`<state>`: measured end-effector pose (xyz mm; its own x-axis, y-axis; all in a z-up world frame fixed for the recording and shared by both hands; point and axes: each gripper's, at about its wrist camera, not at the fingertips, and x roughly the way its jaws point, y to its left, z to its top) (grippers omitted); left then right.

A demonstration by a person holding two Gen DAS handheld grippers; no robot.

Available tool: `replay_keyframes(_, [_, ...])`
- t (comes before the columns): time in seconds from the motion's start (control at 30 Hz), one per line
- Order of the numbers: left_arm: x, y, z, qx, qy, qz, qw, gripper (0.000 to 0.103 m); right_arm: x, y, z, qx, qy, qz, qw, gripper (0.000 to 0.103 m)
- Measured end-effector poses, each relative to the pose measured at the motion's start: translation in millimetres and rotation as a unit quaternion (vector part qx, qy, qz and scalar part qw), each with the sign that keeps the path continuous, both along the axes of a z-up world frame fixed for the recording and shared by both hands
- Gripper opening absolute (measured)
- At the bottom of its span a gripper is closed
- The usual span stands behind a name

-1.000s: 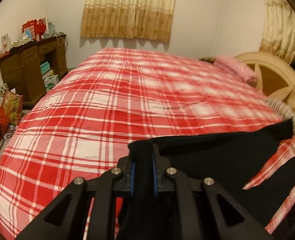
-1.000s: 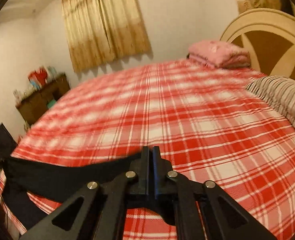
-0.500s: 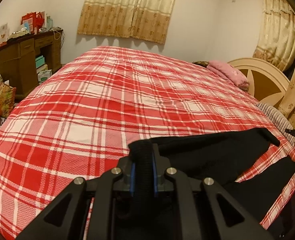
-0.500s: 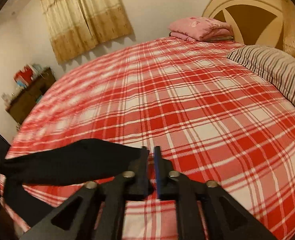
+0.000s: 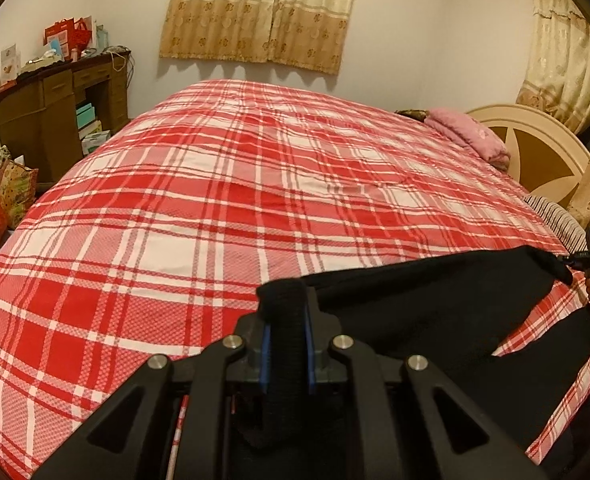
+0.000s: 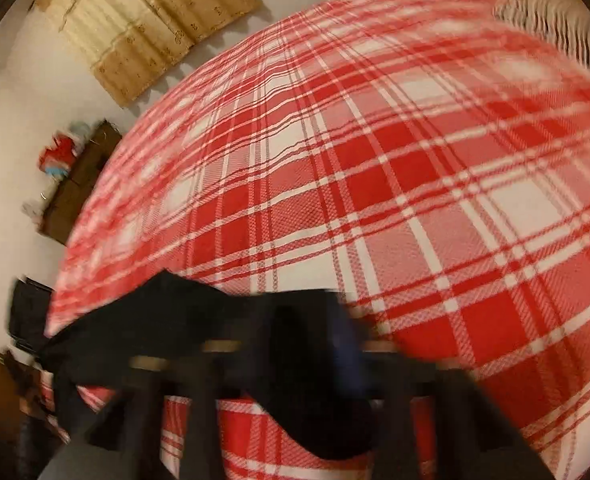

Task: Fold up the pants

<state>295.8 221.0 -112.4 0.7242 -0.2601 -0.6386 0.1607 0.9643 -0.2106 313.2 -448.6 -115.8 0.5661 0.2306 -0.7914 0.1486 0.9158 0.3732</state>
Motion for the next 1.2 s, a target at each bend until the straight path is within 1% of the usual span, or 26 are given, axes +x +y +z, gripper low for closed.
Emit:
replay_keyframes(0.07, [0.1, -0.4, 1.8, -0.002, -0.003, 0.001, 1.0, 0.014, -3.4, 12.4, 4.7, -0.013, -0.01, 0.021, 1.0, 0.005])
replay_keyframes(0.17, [-3.4, -0.5, 6.4, -0.005, -0.01, -0.001, 0.9999, 0.014, -18.0, 30.1, 23.3, -0.055, -0.034, 0.036, 0.997, 0.004])
replay_keyframes(0.23, [-6.6, 0.4, 9.2, -0.007, -0.015, -0.002, 0.9999, 0.014, -25.8, 31.0, 34.6, -0.07, -0.047, 0.037, 0.996, 0.004])
replay_keyframes(0.3, [-13.4, 3.0, 14.1, -0.016, -0.023, -0.003, 0.9996, 0.014, -41.1, 32.0, 52.6, -0.089, -0.069, 0.034, 0.993, 0.003])
replay_keyframes(0.4, [-27.8, 7.5, 22.2, -0.025, -0.042, -0.011, 0.9988, 0.014, -64.0, 28.8, 77.9, -0.092, -0.106, 0.035, 0.989, 0.002])
replay_keyframes(0.47, [-38.3, 11.4, 25.9, -0.032, -0.056, -0.017, 0.9978, 0.014, -88.2, 25.2, 93.9, -0.086, -0.131, 0.043, 0.987, 0.002])
replay_keyframes(0.6, [-61.4, 23.1, 25.4, -0.045, -0.079, -0.025, 0.9955, 0.014, -133.5, 19.4, 101.9, -0.094, -0.149, 0.047, 0.983, 0.002])
replay_keyframes(0.7, [-76.4, 32.3, 17.9, -0.052, -0.087, -0.031, 0.9943, 0.014, -165.1, 18.0, 98.4, -0.11, -0.148, 0.048, 0.982, 0.002])
replay_keyframes(0.8, [-90.2, 39.7, 11.5, -0.062, -0.093, -0.04, 0.9929, 0.014, -193.5, 12.3, 88.9, -0.116, -0.136, 0.048, 0.983, 0.002])
replay_keyframes(0.87, [-98.2, 43.0, 8.1, -0.068, -0.098, -0.047, 0.9917, 0.014, -214.8, -2.3, 76.0, -0.114, -0.111, 0.033, 0.987, 0.002])
replay_keyframes(0.9, [-102.7, 44.4, 6.5, -0.07, -0.1, -0.051, 0.9912, 0.014, -214.8, -2.3, 76.0, -0.114, -0.111, 0.033, 0.987, 0.002])
replay_keyframes(1.03, [-115.7, 48.8, -1.7, -0.076, -0.098, -0.066, 0.9901, 0.016, -236.0, -9.0, 59.6, -0.115, -0.083, 0.037, 0.989, 0.002])
replay_keyframes(1.13, [-122.8, 49.2, -10.3, -0.065, -0.087, -0.072, 0.9914, 0.016, -245.6, -7.4, 47.3, -0.119, -0.06, 0.045, 0.99, 0.002])
replay_keyframes(1.2, [-126.7, 50.0, -15.9, -0.056, -0.083, -0.072, 0.9924, 0.021, -249.3, -4.0, 39.1, -0.126, -0.043, 0.059, 0.989, 0.002])
